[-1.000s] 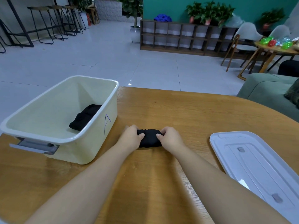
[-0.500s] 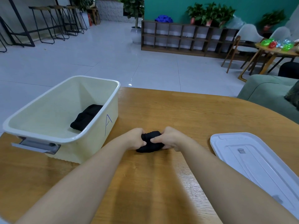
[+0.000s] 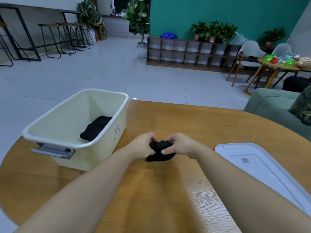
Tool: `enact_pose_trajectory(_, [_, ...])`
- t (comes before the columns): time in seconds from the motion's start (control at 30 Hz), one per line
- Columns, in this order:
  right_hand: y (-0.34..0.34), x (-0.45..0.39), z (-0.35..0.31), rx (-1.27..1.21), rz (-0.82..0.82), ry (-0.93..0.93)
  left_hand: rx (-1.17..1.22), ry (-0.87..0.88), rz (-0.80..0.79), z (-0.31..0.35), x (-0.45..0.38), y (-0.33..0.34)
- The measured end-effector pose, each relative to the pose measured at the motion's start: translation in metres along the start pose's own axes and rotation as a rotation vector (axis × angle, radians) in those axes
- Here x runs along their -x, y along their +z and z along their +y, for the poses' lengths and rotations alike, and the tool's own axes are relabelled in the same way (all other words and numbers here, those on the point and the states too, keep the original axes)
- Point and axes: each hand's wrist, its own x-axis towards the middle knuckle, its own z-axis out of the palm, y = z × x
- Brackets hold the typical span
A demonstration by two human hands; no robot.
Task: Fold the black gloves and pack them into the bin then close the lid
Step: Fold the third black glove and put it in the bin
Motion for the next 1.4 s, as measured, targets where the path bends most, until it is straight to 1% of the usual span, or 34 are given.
enact_pose_trajectory(0.1, [-0.013,0.017,-0.025,0.094,0.136,-0.112,0.07,0.025,0.131,0.017,0.007,-0.016])
enact_pose_trajectory(0.2, [-0.024,0.032,-0.053,0.213,0.283,-0.247,0.098,0.09,0.255,0.033,0.018,-0.036])
enact_pose_trajectory(0.23, [-0.026,0.035,-0.061,0.235,0.327,-0.275,0.102,0.111,0.275,0.037,0.022,-0.045])
enact_pose_trajectory(0.3, [-0.028,0.038,-0.077,0.249,0.396,-0.33,0.12,0.144,0.266,0.041,0.032,-0.067])
enact_pose_trajectory(0.4, [-0.024,0.036,-0.1,0.22,0.454,-0.409,0.101,0.176,0.263,0.038,0.047,-0.103])
enact_pose_trajectory(0.5, [-0.014,0.03,-0.123,0.196,0.468,-0.471,-0.012,0.187,0.325,0.03,0.057,-0.133])
enact_pose_trajectory(0.6, [0.004,0.022,-0.147,0.201,0.465,-0.528,-0.066,0.169,0.401,0.013,0.063,-0.157])
enact_pose_trajectory(0.8, [0.044,-0.003,-0.182,0.162,0.337,-0.599,-0.117,0.108,0.471,-0.038,0.073,-0.192])
enact_pose_trajectory(0.9, [0.059,-0.016,-0.193,0.174,0.232,-0.585,-0.134,0.053,0.437,-0.06,0.075,-0.203])
enact_pose_trajectory(1.03, [0.074,-0.04,-0.206,0.321,0.088,-0.49,-0.174,-0.036,0.298,-0.087,0.066,-0.207])
enact_pose_trajectory(1.17, [0.086,-0.067,-0.215,0.588,-0.062,-0.406,-0.225,-0.101,0.092,-0.11,0.047,-0.203])
enact_pose_trajectory(1.27, [0.094,-0.086,-0.22,0.739,-0.201,-0.317,-0.272,-0.134,-0.071,-0.119,0.032,-0.198])
enact_pose_trajectory(1.33, [0.101,-0.101,-0.221,0.781,-0.3,-0.242,-0.338,-0.138,-0.154,-0.123,0.022,-0.196])
enact_pose_trajectory(1.4, [0.109,-0.114,-0.22,0.744,-0.405,-0.142,-0.358,-0.156,-0.229,-0.126,0.013,-0.194])
